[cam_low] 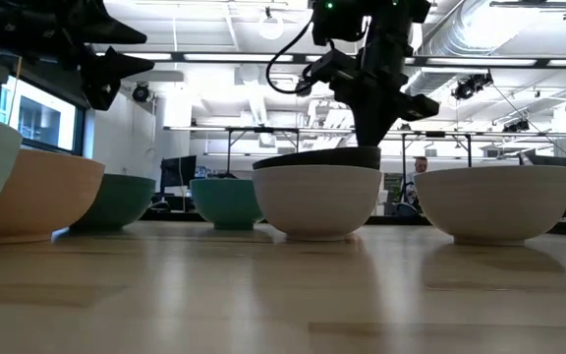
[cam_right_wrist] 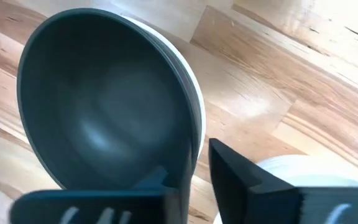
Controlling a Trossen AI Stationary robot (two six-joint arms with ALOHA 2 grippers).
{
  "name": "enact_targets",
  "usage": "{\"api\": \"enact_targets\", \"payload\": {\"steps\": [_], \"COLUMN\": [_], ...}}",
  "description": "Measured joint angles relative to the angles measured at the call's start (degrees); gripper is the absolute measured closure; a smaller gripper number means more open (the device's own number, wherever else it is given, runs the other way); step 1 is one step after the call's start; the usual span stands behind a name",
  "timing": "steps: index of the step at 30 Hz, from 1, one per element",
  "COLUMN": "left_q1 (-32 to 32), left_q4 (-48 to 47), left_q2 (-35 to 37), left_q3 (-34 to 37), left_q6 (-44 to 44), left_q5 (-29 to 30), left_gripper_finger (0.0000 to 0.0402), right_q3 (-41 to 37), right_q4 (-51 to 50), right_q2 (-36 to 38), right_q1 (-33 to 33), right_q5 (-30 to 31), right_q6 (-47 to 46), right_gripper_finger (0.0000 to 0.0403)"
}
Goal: Nest bowls inside each other
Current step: Stack the blue bowl on top of the black bowl
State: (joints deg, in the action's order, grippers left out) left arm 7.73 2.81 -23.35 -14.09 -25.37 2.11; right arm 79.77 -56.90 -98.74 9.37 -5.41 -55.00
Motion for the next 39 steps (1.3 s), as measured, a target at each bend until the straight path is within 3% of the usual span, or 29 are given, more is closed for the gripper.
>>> {"api": "enact_targets", "payload": {"steps": [5,28,34,39], "left_q1": [0.0,0.0,0.02,0.02], "left_q4": [0.0,-0.46,-0.46,-0.39], "left_q2": [0.0,0.0,0.0,0.0], "left_q3": [0.0,0.0,0.0,0.0], "left_q6": [0.03,0.01,-0.02,-1.15], "left_q5": [0.0,0.02,0.02,1.24], "left_gripper_finger": [0.0236,0.0236,0.0236,0.0236], "right_q3": [0.0,0.0,0.0,0.0], "right_q4": [0.44,1.66,1.66,5.23], "right_q2": [-0.01,-1.86,0.49,4.97], "right_q1": [0.02,-0.16,0.13,0.93], "right_q5": [0.08,-0.63,-1.77,-1.09], "right_q6": [0.98,1.16,3.68,11.56], "right_gripper_finger": [0.0399,0.0402,0.0402,0.0402]}}
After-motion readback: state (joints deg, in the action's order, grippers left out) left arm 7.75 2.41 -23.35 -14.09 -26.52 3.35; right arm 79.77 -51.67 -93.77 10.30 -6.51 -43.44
